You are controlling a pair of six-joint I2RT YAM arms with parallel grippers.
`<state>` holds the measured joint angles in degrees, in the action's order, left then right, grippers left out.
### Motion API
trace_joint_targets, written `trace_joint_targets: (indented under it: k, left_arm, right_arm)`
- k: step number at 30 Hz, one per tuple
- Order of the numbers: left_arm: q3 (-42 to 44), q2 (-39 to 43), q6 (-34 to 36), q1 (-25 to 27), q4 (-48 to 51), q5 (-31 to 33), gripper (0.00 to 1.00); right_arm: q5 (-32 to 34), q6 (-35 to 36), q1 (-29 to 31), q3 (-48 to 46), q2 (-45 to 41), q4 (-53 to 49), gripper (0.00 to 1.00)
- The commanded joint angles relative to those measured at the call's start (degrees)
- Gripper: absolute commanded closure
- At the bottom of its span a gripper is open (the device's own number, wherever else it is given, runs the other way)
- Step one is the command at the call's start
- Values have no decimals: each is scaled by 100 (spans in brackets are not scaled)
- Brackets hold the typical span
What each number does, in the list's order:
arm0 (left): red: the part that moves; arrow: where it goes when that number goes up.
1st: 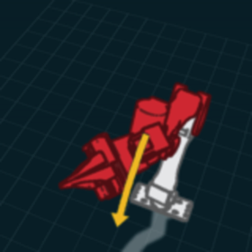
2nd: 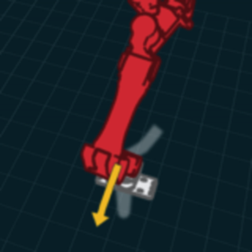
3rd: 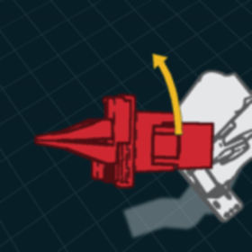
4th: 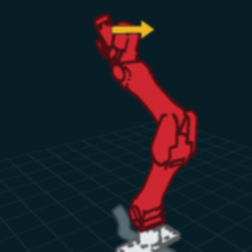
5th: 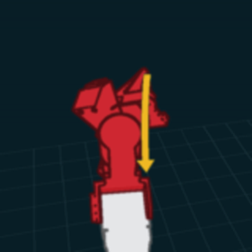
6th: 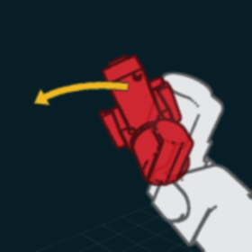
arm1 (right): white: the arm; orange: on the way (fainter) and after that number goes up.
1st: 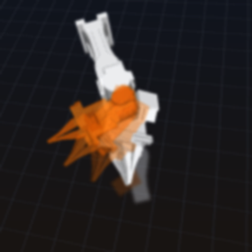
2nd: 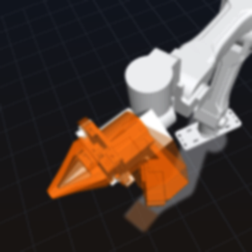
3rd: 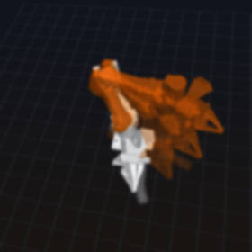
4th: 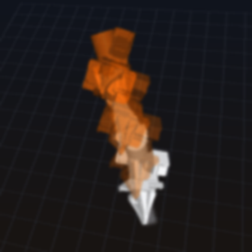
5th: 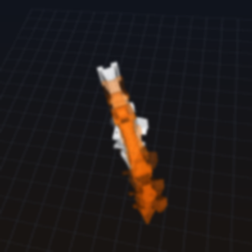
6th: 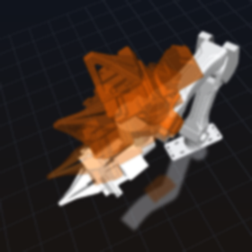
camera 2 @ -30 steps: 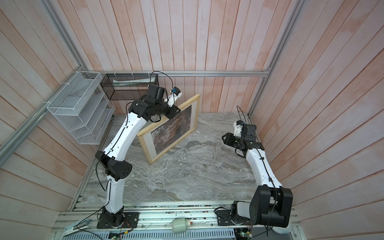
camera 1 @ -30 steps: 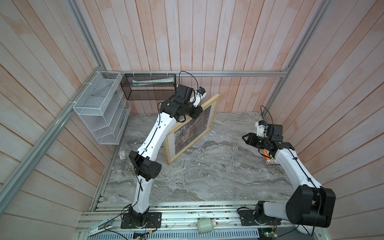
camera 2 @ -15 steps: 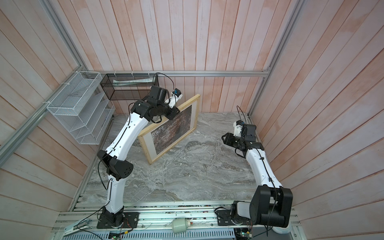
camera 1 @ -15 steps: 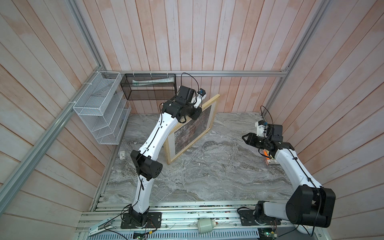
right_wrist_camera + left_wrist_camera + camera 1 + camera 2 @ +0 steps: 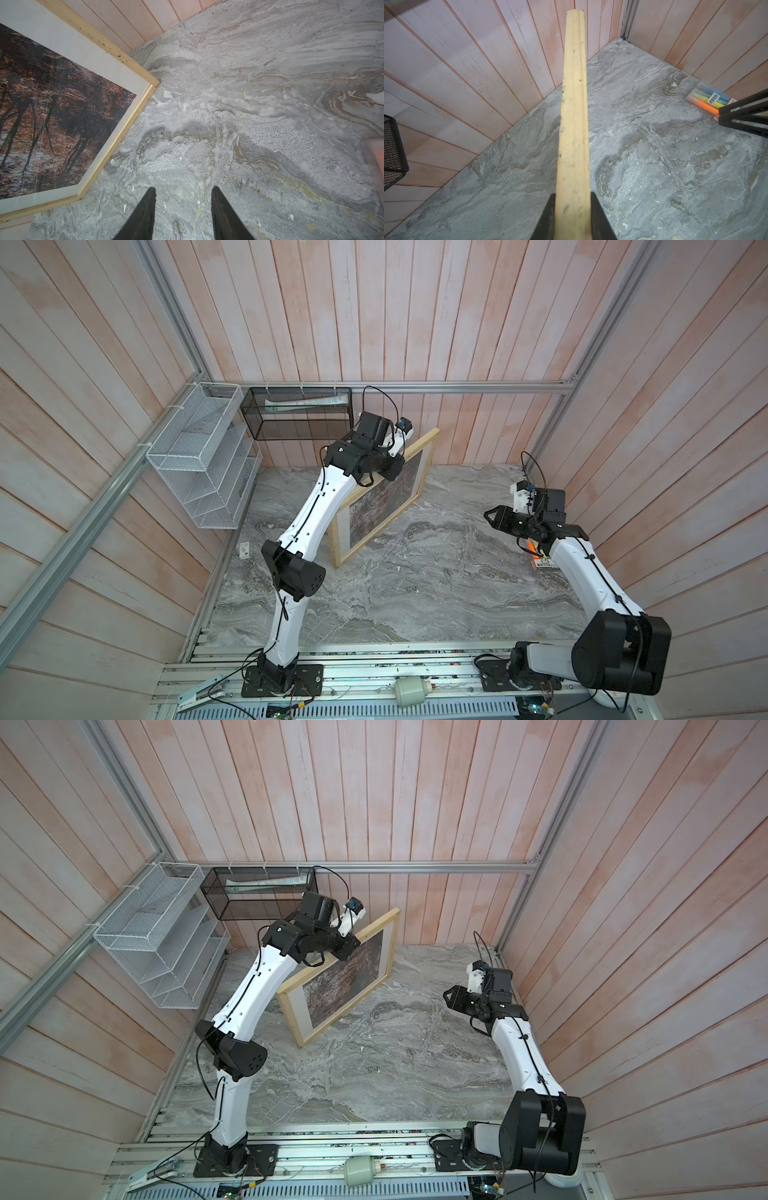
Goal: Put the photo into the frame
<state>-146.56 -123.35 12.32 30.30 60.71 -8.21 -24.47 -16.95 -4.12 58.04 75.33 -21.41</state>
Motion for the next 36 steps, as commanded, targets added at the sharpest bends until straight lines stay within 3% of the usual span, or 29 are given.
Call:
trace_joint_targets:
  k: [1,7,13,17,20,25,36]
  left_arm:
    - [-332,-93,-450,-152,-114,-421,94]
    - [-329,61,-1623,-486,-664,-1080,99]
    - [452,453,-2947,-880,-1786,-2123,100]
    - [704,505,-3525,-937,-2311,-2425,100]
    - [950,555,-3843,-939,-2544,-2375,100]
    - [2866,1283,-4538,-947,-4037,-2111,100]
    - [5912,2502,-5472,-982,-6350,-1095,100]
  right_arm:
    - [16,-36,-18,-8,26,22,55]
    - [-22,-36,-14,-79,34,92,55]
    - [-116,-63,-18,-246,61,228,55]
    - [-146,-70,-26,-353,78,308,55]
    - [-155,-59,-27,-428,70,339,55]
    - [-112,-77,-40,-565,43,409,55]
    - [-292,-99,-71,-793,213,645,55]
